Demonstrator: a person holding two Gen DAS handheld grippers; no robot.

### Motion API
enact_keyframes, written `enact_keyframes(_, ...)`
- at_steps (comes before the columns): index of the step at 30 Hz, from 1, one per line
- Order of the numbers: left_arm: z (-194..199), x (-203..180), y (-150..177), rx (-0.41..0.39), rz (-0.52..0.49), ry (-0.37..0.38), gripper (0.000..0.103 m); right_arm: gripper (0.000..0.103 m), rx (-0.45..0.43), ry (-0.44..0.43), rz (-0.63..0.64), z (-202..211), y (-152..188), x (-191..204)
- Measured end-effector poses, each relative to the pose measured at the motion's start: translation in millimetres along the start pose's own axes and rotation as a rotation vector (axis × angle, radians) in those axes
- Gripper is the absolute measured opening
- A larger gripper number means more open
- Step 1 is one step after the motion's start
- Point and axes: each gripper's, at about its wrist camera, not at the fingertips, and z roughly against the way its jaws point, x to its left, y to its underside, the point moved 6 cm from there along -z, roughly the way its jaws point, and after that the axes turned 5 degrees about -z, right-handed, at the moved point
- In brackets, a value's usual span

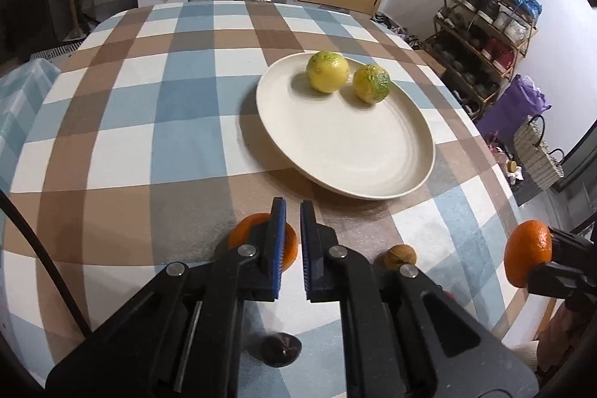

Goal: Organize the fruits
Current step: 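Grasp the other orange with the left gripper while the right gripper holds its orange, then carry both held oranges over the white plate and open both grippers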

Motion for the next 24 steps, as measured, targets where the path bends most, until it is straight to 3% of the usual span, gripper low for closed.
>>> enact_keyframes(1, 0.4, -1.3, 0.3, 0.002, -0.005, -0.002, 0.01, 0.041, -0.001, -0.001, 0.002, 0.1, -0.3, 0.5)
enact_keyframes(2, 1.9, -2.8, 0.1, 0.0, -0.012, -0.007, 0.022, 0.041, 0.0, -0.001, 0.004, 0.3, 0.3, 1.2)
enact_keyframes(3, 4.9, -4.5, -0.4, -0.015, -0.024, -0.017, 0.044, 0.041, 0.002, 0.0, 0.004, 0.1, 0.7, 1.1)
enact_keyframes(4, 6.9, -4.9, -0.3, -0.023, -0.028, -0.033, 0.06, 0.041, 0.004, 0.0, 0.003, -0.7, 0.4, 0.7)
enact_keyframes(5, 8.1, -3.8, 0.3, -0.027, -0.026, -0.055, 0.087, 0.041, 0.007, 0.001, 0.002, -0.7, 1.5, 0.4)
enact_keyframes(6, 8.9, -1.6, 1.8, -0.033, -0.016, -0.069, 0.09, 0.041, 0.008, 0.001, 0.002, -1.7, 0.7, 0.2)
enact_keyframes(12, 2.1, 15.0, 5.5, -0.004, 0.0, -0.112, 0.09, 0.041, -0.002, -0.008, 0.0, -0.1, -2.6, 0.9)
enact_keyframes(16, -0.1, 25.7, 5.8, 0.004, 0.021, -0.1, 0.088, 0.041, -0.004, -0.01, 0.003, 1.1, -2.9, 1.6)
enact_keyframes(22, -18.8, 57.3, 14.5, 0.083, 0.097, -0.068, 0.069, 0.041, -0.01, -0.016, -0.002, 3.1, -3.7, 1.9)
enact_keyframes(24, -19.1, 63.2, 14.8, 0.073, 0.119, -0.055, 0.063, 0.041, -0.013, -0.021, -0.004, 4.1, -4.3, 2.2)
